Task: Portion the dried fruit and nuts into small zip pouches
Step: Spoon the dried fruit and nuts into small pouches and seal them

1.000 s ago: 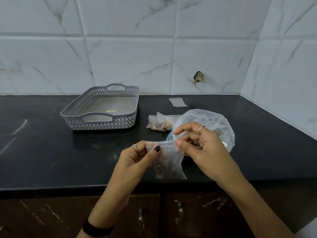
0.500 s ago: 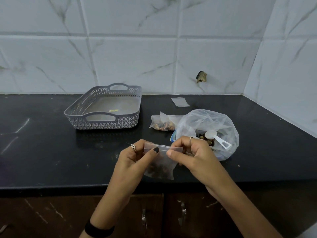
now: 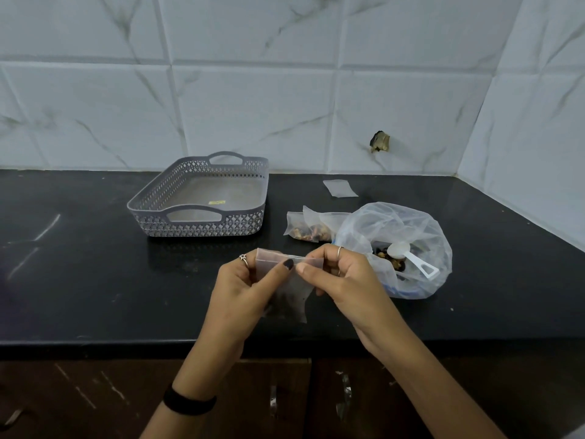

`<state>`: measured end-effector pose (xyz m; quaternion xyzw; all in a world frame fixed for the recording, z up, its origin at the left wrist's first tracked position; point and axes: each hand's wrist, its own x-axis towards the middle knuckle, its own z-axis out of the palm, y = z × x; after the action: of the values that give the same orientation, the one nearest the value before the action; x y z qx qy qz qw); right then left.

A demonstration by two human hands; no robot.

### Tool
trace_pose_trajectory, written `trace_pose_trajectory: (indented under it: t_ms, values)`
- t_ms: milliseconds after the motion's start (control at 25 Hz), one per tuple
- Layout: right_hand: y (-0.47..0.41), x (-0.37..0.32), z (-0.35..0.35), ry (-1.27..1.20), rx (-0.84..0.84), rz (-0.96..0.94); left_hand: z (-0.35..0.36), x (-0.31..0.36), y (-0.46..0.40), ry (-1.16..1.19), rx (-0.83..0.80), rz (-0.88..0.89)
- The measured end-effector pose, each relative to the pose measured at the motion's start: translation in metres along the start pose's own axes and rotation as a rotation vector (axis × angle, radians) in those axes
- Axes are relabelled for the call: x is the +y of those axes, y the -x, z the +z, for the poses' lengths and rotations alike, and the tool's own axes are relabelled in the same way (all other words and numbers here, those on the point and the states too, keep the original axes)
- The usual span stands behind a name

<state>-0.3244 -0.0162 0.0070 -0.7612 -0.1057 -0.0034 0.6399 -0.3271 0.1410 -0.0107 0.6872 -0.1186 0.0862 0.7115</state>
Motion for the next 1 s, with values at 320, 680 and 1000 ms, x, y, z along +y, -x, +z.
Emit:
trace_pose_trajectory:
  t_ms: [320, 680, 1000]
  values:
    - [-0.018, 0.017, 0.013, -0.222, 0.034, 0.121, 0.002, -0.009, -0.012, -0.007, 0.091, 0.004]
    - [-0.055, 0.039, 0.034, -0.088, 0.295, 0.082, 0.001, -0.039, -0.056, -0.052, 0.149, -0.111]
    - [-0.053, 0.040, 0.035, 0.205, 0.272, 0.034, 0.032, -0.053, -0.140, -0.213, 0.249, 0.029]
